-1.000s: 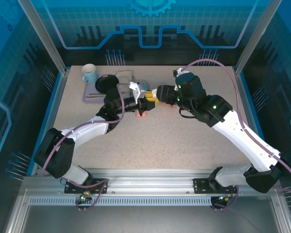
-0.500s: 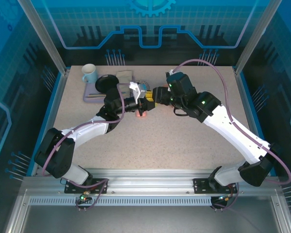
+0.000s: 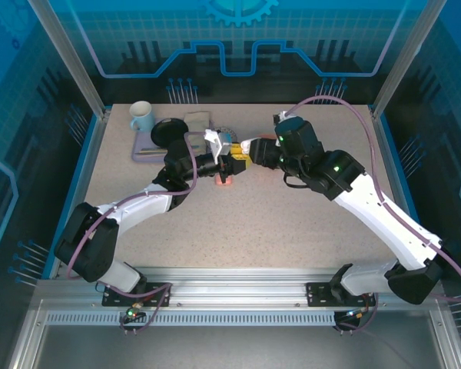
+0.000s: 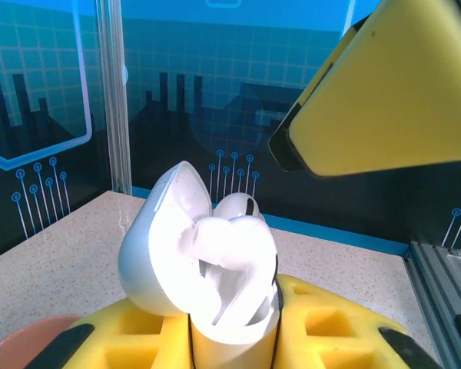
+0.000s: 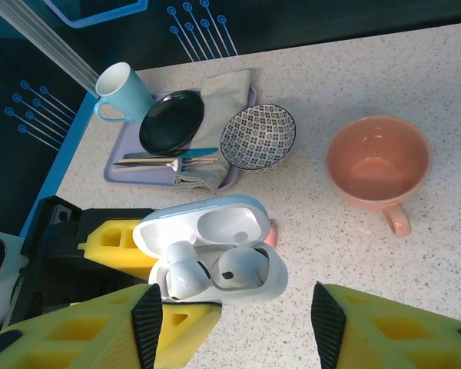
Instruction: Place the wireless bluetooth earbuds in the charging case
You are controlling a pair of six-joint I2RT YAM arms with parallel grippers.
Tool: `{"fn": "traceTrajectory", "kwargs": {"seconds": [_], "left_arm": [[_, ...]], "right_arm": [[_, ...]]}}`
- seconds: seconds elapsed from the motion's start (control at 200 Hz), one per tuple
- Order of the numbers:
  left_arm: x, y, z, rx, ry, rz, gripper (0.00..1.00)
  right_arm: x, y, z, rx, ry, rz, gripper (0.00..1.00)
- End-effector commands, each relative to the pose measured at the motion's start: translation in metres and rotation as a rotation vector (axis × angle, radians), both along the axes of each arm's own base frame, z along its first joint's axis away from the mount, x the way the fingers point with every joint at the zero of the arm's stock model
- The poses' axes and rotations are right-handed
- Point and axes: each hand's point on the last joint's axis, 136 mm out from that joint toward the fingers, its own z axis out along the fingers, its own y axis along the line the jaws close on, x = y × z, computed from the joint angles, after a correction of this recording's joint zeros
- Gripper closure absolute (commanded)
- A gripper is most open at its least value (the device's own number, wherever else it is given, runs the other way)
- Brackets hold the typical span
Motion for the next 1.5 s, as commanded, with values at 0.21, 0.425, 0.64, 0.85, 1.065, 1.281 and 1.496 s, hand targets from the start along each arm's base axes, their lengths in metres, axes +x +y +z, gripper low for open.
{"fn": "traceTrajectory", "kwargs": {"seconds": [0.21, 0.425, 0.64, 0.85, 1.065, 1.281, 1.496], "left_arm": [[-0.004, -0.004, 0.008, -0.024, -0.024, -0.033, 1.00], [-0.004, -0.005, 0.010, -0.028, -0.025, -0.040, 1.00], [-0.004, -0.006, 0.011, -0.029, -0.022, -0.046, 1.00], [-0.004, -0.007, 0.010, -0.029, -0.020, -0.048, 1.00], [-0.004, -0.007, 0.010, -0.030, -0.020, -0.047, 1.00], [-0.004, -0.007, 0.009, -0.030, -0.018, -0.047, 1.00], [-0.004, -0.006, 0.009, -0.033, -0.019, -0.048, 1.00]], "right_arm": [[0.005, -0.006, -0.009, -0.021, 0.023, -0.025, 0.43], [0.006, -0.012, -0.020, -0.030, 0.044, -0.035, 0.43], [0.012, -0.004, -0.025, -0.024, 0.059, -0.009, 0.44], [0.013, 0.008, -0.029, -0.007, 0.079, 0.029, 0.44], [0.008, 0.019, -0.013, 0.044, 0.056, 0.068, 0.44], [0.005, 0.032, -0.008, 0.047, 0.047, 0.101, 0.44], [0.010, 0.040, -0.015, 0.036, 0.064, 0.110, 0.44]]}}
